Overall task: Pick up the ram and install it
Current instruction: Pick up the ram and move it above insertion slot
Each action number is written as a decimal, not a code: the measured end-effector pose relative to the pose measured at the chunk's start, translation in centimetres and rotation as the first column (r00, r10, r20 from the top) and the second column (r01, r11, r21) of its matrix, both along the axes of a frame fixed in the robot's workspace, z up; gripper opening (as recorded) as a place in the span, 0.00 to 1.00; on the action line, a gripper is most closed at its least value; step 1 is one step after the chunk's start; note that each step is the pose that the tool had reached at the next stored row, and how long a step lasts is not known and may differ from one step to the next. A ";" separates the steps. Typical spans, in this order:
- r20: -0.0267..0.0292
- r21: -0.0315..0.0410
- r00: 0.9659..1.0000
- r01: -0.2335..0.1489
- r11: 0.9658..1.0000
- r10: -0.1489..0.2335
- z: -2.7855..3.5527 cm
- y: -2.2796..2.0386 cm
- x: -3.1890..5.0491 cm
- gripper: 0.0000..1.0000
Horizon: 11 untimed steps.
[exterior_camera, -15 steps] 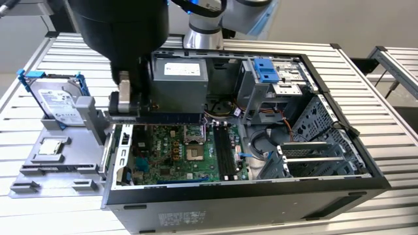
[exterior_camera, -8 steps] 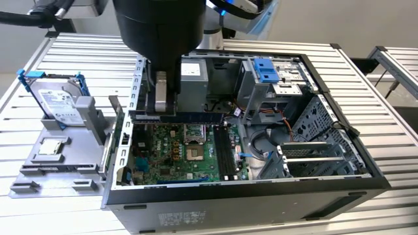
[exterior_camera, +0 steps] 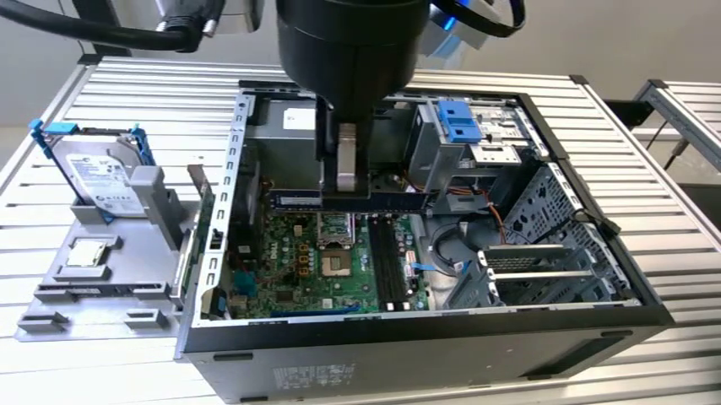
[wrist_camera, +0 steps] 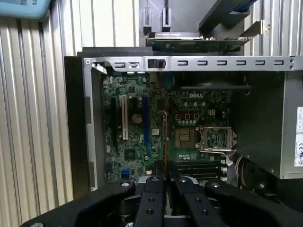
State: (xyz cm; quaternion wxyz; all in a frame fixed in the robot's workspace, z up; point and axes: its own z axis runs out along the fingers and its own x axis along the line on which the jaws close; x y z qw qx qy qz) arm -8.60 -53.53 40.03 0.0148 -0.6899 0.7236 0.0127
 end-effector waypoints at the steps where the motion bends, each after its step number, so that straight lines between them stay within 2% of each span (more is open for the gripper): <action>1: 0.000 0.000 1.000 0.000 1.000 0.000 0.00 0.00 0.45 0.00; 11: 0.000 0.000 1.000 0.000 1.000 0.000 0.00 0.00 4.98 0.00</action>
